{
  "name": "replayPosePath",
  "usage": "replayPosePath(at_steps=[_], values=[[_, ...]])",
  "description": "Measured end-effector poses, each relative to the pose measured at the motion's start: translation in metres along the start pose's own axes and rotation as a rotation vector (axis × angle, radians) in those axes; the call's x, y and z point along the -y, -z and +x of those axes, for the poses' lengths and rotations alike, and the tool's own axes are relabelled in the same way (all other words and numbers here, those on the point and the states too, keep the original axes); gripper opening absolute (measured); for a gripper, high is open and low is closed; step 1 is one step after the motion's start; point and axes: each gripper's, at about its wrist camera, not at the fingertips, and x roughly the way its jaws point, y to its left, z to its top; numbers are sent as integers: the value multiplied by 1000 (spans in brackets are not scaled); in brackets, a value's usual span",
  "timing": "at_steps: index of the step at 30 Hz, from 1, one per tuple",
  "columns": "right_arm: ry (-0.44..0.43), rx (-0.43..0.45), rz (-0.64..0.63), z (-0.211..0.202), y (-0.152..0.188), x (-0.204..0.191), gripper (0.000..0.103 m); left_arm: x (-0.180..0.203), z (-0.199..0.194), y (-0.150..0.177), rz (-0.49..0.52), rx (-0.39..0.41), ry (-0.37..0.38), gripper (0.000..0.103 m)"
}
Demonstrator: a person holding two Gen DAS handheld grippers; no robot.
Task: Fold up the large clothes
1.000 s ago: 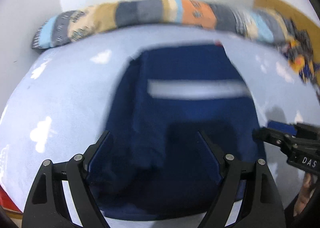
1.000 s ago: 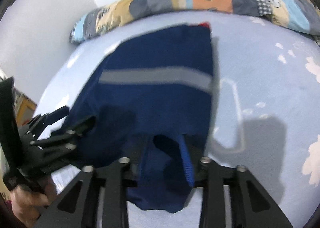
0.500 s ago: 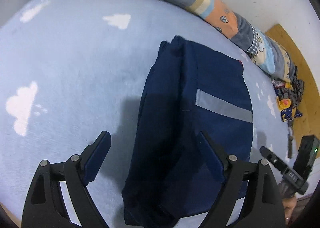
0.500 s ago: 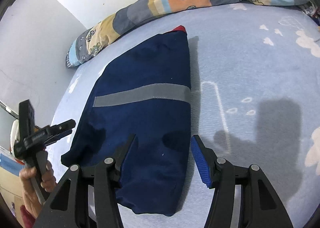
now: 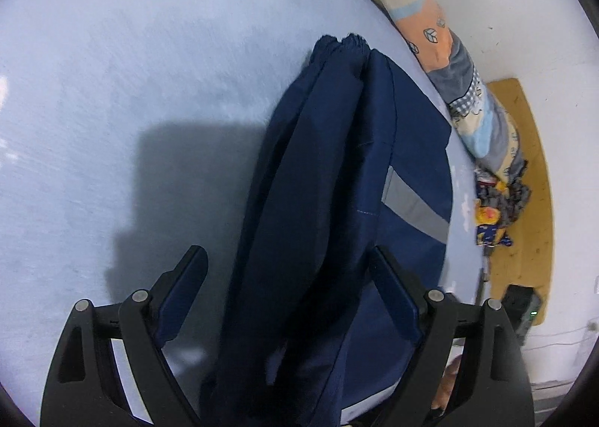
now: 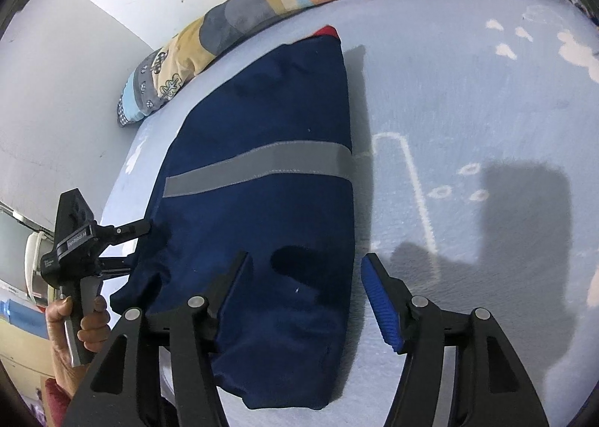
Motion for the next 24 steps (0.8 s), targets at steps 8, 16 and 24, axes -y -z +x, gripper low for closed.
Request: replayPosePath(at_steps=[8, 16, 24], values=[[-40, -39, 85, 14, 0, 13, 65, -9, 16, -9, -50, -49, 143, 89], [-191, -55, 211, 34, -4, 30, 74, -14, 22, -12, -77, -89, 293, 89], [-291, -75, 243, 71, -18, 29, 82, -20, 33, -21, -89, -117, 407, 89]])
